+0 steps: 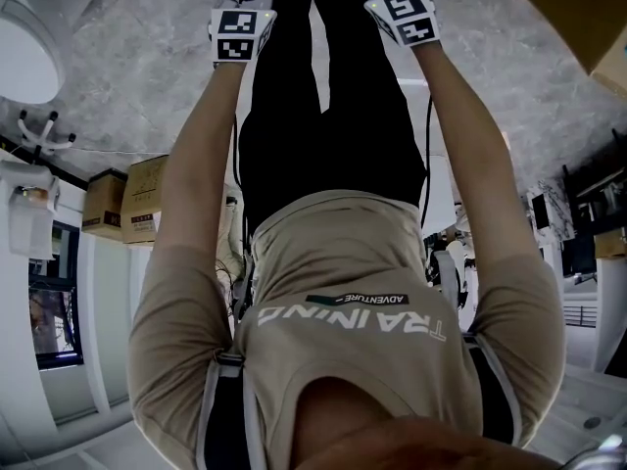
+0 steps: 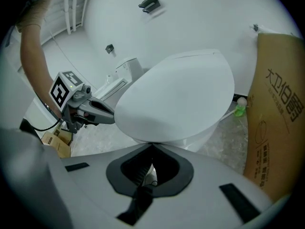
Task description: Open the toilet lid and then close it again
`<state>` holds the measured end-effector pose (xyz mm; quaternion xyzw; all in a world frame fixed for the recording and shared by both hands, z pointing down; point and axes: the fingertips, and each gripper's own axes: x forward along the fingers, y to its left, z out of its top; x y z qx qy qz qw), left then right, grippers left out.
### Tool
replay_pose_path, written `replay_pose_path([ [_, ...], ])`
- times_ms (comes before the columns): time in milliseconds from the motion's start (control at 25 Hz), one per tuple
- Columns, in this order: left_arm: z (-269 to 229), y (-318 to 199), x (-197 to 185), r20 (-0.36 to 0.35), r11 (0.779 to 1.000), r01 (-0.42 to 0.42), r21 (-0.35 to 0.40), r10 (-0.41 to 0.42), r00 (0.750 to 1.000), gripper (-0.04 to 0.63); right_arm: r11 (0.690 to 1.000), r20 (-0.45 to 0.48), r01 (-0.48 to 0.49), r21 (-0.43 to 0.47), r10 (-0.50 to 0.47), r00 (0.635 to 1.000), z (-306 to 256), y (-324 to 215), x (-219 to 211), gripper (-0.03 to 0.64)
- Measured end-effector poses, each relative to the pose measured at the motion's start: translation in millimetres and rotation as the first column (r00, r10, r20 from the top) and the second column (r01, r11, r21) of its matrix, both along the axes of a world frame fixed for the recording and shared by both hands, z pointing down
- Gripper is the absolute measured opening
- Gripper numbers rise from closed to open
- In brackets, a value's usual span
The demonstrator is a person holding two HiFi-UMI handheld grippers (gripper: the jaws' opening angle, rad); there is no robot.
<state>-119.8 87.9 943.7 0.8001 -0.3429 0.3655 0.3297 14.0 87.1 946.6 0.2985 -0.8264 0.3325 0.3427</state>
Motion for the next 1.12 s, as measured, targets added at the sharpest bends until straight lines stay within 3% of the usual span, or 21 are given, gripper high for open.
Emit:
replay_pose_path([
  [320,-7.0,1.1,2.5,0.034,1.0,0.004,-0.003,-0.004,0.999,0.003,1.0,0.004,-0.015,-0.005,0.015,1.0,-3.3,-1.3,3.7,0.009],
  [600,-19.9,1.2,-0.4,0.02,0.999,-0.042,0.013,0.042,0.999,0.003,0.998,0.022,0.051,0.029,-0.052,0.998,-15.0,-1.3,-0.5,0.009],
  [1120,-52.9,-1.5,-1.8,-0.006,0.999,-0.044,0.014,0.044,0.999,0.003,1.0,0.03,0.029,0.012,-0.029,0.999,-49.3,-4.5,-1.6,0.009],
])
